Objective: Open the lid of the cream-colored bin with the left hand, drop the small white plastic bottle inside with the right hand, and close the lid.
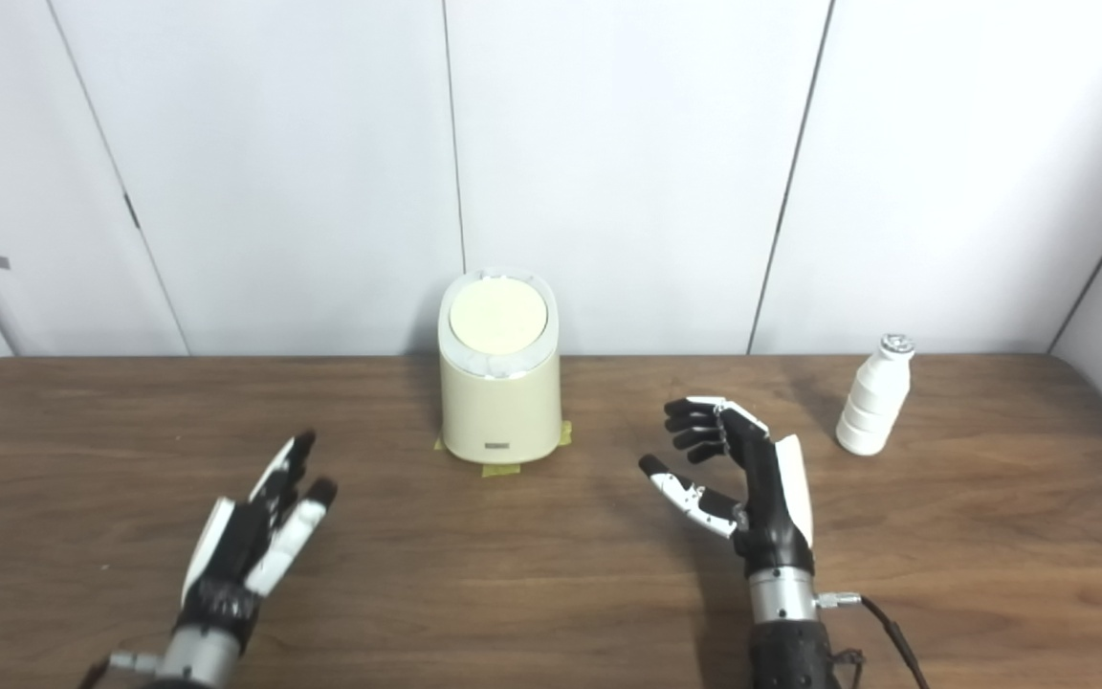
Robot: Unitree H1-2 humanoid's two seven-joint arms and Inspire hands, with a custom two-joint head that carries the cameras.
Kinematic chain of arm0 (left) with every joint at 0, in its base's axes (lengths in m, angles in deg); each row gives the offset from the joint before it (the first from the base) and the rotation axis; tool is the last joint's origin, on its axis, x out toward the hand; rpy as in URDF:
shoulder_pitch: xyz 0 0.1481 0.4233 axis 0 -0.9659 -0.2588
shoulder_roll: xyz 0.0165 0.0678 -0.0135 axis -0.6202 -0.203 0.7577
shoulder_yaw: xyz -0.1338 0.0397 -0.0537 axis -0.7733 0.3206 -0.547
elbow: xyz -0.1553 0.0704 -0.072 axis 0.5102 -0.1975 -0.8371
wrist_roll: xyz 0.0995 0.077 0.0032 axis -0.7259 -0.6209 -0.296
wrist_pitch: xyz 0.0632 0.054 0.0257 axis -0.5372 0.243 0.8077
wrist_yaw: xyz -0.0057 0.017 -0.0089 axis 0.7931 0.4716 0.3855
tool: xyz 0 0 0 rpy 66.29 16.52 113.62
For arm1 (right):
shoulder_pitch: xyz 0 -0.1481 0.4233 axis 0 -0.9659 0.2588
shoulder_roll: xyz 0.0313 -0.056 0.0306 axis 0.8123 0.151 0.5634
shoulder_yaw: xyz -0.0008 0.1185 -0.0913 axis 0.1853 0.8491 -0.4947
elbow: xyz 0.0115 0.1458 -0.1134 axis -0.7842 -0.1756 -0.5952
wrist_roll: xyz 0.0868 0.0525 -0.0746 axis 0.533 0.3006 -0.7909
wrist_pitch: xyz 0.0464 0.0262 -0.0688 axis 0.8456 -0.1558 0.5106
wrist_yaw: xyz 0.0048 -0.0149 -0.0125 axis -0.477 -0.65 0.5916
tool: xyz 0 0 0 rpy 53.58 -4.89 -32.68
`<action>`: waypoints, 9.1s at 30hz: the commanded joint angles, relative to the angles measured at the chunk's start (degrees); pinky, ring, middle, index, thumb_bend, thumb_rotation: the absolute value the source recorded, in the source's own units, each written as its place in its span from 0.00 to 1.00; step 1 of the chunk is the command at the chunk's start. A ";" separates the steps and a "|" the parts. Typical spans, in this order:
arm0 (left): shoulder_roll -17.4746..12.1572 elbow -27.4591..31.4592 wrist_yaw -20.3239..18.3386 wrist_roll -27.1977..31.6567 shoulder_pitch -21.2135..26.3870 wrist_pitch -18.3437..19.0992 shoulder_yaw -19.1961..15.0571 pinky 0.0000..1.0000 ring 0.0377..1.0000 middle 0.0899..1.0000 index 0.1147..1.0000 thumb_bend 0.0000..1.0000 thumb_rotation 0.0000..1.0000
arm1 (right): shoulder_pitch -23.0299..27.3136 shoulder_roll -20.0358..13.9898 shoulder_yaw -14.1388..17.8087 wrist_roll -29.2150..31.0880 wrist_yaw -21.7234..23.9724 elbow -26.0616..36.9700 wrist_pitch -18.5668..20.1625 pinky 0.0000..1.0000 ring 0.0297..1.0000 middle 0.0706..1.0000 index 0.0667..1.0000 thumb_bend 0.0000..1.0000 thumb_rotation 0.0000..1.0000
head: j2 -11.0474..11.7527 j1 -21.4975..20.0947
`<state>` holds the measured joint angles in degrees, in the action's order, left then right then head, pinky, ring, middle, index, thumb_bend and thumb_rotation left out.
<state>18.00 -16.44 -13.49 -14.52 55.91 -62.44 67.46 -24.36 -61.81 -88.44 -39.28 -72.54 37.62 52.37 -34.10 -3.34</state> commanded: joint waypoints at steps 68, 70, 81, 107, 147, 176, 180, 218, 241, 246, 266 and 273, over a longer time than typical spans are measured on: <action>7.97 -22.01 9.54 -39.40 38.26 9.90 6.45 1.00 1.00 1.00 1.00 0.80 0.16 | -3.15 -0.03 0.08 -0.98 -0.98 -0.70 -1.03 0.49 0.54 0.55 0.56 0.35 0.14 | -0.66 -1.00; 7.79 -22.18 9.47 -39.33 38.23 9.93 6.64 1.00 1.00 1.00 1.00 0.81 0.15 | -3.13 -0.07 0.02 -1.00 -1.00 -0.76 -1.33 0.48 0.54 0.56 0.56 0.35 0.13 | -0.71 -1.04; 7.64 -25.18 12.23 -38.29 38.38 9.47 7.67 1.00 1.00 1.00 1.00 0.86 0.19 | -3.30 0.27 0.18 -0.32 -0.55 -0.01 -0.52 0.49 0.54 0.56 0.56 0.36 0.14 | -0.84 -1.37; 7.60 -35.72 19.78 -33.66 41.65 8.18 10.30 1.00 1.00 1.00 1.00 0.82 0.32 | -3.36 1.31 -0.10 -0.21 -0.61 0.48 0.20 0.49 0.55 0.56 0.57 0.35 0.11 | -0.85 -2.21; 5.61 -40.70 20.88 -43.77 41.73 10.05 15.26 1.00 1.00 1.00 1.00 0.98 0.02 | -3.00 1.65 0.14 -0.11 -1.36 0.49 -0.25 0.49 0.55 0.56 0.57 0.36 0.15 | -1.17 -2.43; 4.73 -37.83 12.19 -55.07 39.40 10.06 16.16 1.00 1.00 1.00 1.00 0.76 0.97 | -3.10 2.05 0.01 -0.80 -1.35 1.69 1.28 0.49 0.55 0.56 0.57 0.36 0.16 | -1.29 -2.36; 5.40 -36.75 10.71 -55.01 39.30 10.06 14.55 1.00 1.00 1.00 1.00 0.75 1.00 | -3.17 2.08 0.06 -0.51 -1.10 1.85 1.59 0.50 0.56 0.57 0.57 0.36 0.14 | -1.29 -2.36; 5.76 -10.50 14.65 -5.64 25.62 -17.32 -2.91 0.68 0.77 0.76 0.74 0.15 0.86 | -3.26 1.42 0.17 -0.40 -0.24 1.70 1.91 0.49 0.55 0.56 0.57 0.36 0.14 | -1.57 -2.18; 2.61 -11.22 6.23 7.56 7.49 -27.81 -4.06 0.70 0.76 0.76 0.73 0.19 0.78 | -3.66 1.16 0.24 -0.37 0.15 2.88 1.89 0.50 0.55 0.56 0.57 0.35 0.15 | -1.56 -1.66; 3.68 -12.29 7.07 6.21 5.05 -29.90 -3.57 0.69 0.76 0.76 0.73 0.16 0.78 | -3.72 1.18 0.20 -0.79 0.11 3.15 2.06 0.49 0.55 0.56 0.57 0.35 0.16 | -1.44 -1.78; 3.45 -16.45 6.65 4.78 1.49 -31.90 -3.54 0.71 0.77 0.75 0.73 0.19 0.78 | -0.47 0.34 3.34 3.50 0.88 12.05 0.20 0.51 0.58 0.58 0.58 0.33 0.21 | -1.41 -2.63; 3.57 -16.41 7.00 4.38 1.28 -31.21 -3.52 0.70 0.76 0.75 0.72 0.19 0.75 | 3.51 -3.85 7.18 6.32 1.06 12.64 -4.55 0.54 0.60 0.61 0.60 0.47 0.33 | -1.51 -3.08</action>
<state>22.30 -32.39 -6.83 -8.70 56.94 -91.80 63.88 -23.07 -64.95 -81.74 -33.76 -71.78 47.84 50.29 -35.60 -6.42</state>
